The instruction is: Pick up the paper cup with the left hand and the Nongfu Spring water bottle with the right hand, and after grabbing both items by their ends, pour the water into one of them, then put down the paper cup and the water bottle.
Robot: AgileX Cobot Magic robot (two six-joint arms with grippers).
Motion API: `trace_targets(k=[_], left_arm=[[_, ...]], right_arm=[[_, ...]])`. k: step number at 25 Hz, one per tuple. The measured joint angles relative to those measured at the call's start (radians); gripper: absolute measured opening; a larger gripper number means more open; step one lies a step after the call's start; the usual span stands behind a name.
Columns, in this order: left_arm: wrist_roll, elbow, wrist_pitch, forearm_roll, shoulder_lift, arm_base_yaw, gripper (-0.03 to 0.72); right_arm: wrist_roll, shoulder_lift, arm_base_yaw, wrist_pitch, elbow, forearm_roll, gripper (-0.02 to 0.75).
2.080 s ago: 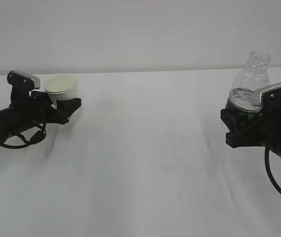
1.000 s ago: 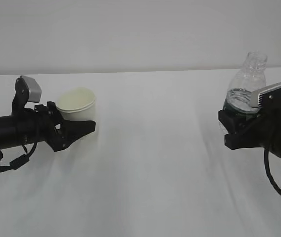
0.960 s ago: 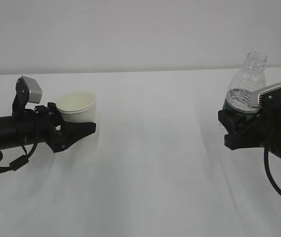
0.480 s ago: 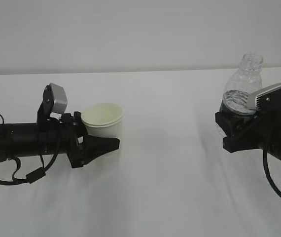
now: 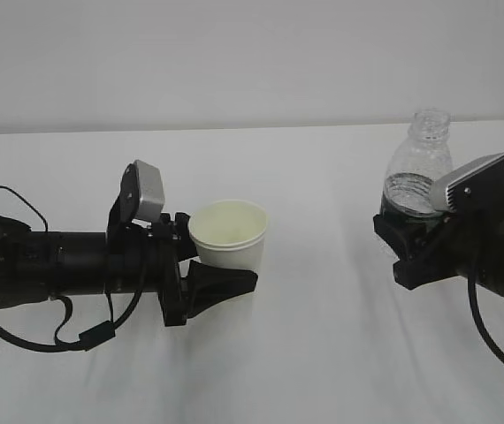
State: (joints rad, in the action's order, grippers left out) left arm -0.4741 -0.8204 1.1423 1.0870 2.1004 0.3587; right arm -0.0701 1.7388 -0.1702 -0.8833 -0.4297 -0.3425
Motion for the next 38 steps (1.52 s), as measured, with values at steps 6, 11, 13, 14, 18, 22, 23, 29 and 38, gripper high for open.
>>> trace_targets(k=[6, 11, 13, 14, 18, 22, 23, 29, 38], left_arm=[[0.054, 0.000, 0.002, -0.005, 0.000, 0.011, 0.524], [0.063, 0.000, 0.002, -0.005, 0.000, 0.013, 0.524], [0.069, 0.000, 0.002, -0.005, 0.000, 0.018, 0.524], [0.076, 0.000, 0.002, -0.006, 0.000, 0.024, 0.524], [0.087, 0.000, 0.002, -0.007, 0.000, 0.050, 0.524], [0.091, 0.000, 0.002, -0.007, 0.000, 0.061, 0.524], [0.091, 0.000, 0.002, -0.007, 0.000, 0.062, 0.523], [0.091, 0.000, 0.002, -0.007, 0.000, 0.068, 0.520], [0.091, 0.000, 0.002, 0.007, 0.000, 0.070, 0.515]], right_arm=[[0.000, 0.000, 0.000, 0.002, 0.000, -0.047, 0.457], [0.000, 0.000, 0.000, 0.005, 0.000, -0.095, 0.457], [0.000, 0.000, 0.000, 0.005, 0.000, -0.106, 0.457], [0.000, 0.000, 0.000, 0.005, 0.000, -0.110, 0.457], [0.000, 0.000, 0.000, 0.005, 0.000, -0.140, 0.457], [0.002, 0.000, 0.000, 0.005, 0.000, -0.164, 0.457], [0.007, 0.000, 0.000, 0.005, 0.000, -0.173, 0.457], [0.019, 0.000, -0.044, 0.005, -0.036, -0.195, 0.457], [0.019, 0.000, -0.056, 0.066, -0.117, -0.202, 0.457]])
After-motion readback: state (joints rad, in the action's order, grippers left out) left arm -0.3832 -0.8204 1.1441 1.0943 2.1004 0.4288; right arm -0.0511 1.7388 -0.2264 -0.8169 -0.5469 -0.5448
